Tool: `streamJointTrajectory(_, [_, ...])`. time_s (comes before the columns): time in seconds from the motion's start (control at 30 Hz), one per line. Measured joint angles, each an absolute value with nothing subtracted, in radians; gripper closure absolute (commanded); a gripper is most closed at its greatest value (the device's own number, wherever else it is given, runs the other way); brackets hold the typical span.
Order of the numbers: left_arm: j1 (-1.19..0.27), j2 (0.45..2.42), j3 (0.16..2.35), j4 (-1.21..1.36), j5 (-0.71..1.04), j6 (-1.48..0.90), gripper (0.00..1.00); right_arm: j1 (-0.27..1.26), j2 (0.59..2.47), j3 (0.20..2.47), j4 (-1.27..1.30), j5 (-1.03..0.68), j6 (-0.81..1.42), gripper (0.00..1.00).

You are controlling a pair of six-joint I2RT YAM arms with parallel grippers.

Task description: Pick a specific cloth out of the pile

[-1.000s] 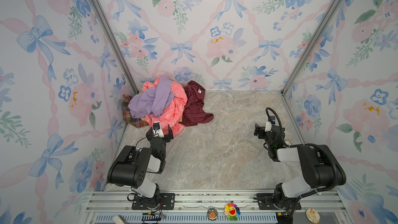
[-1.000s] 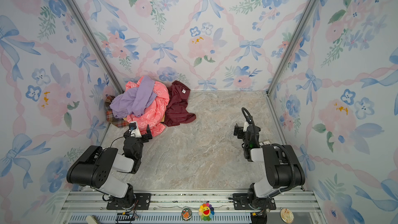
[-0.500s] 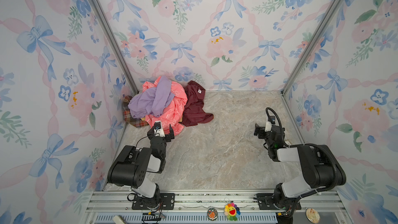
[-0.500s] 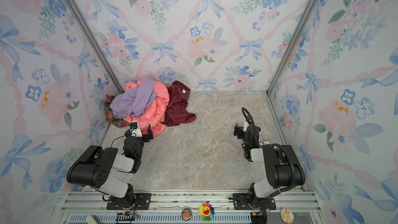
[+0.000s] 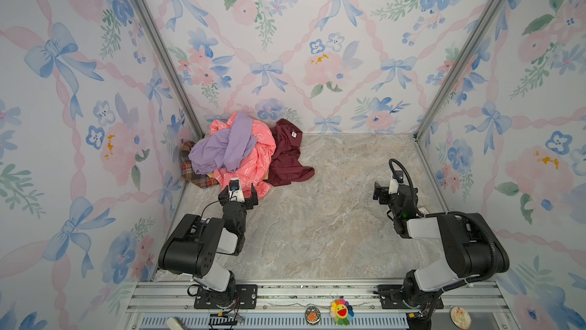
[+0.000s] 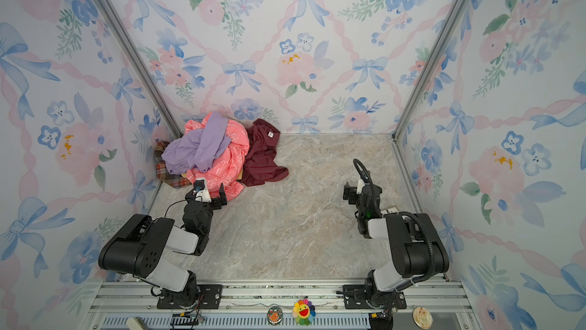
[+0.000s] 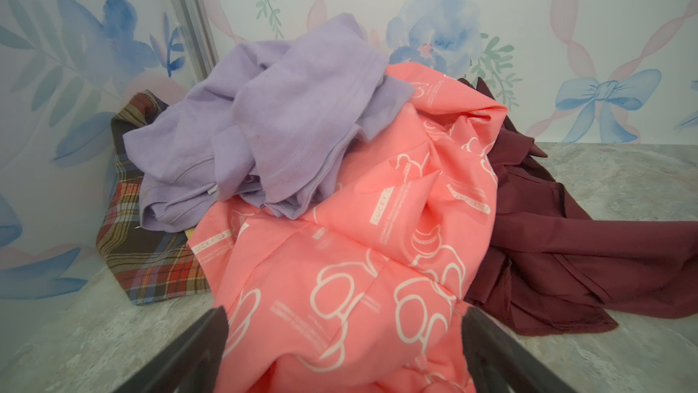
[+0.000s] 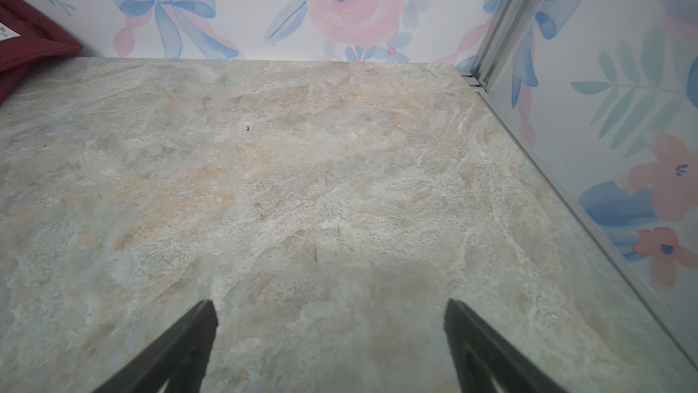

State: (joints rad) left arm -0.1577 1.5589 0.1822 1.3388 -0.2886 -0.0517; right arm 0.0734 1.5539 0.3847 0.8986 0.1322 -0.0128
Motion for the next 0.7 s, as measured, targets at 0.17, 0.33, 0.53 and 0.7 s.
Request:
streamJointTrajectory(0.17, [-0.162,1.559,0.180,1.346,-0.291,-0.044,0.02,0.089,1.551,0.366,0.928,0.150,-0.026,0.03])
streamJointTrajectory(0.33, [-0.163,1.559,0.179,1.356,-0.291,-0.044,0.02,0.106,1.549,0.316,0.998,0.172,-0.039,0.03])
streamJointTrajectory(0.53, [-0.163,1.559,0.175,1.361,-0.292,-0.044,0.02,0.142,1.455,0.258,1.012,0.231,-0.056,0.03])
streamJointTrajectory(0.7, [-0.163,1.543,0.171,1.361,-0.308,-0.044,0.02,0.171,1.305,0.280,0.931,0.294,-0.053,0.03])
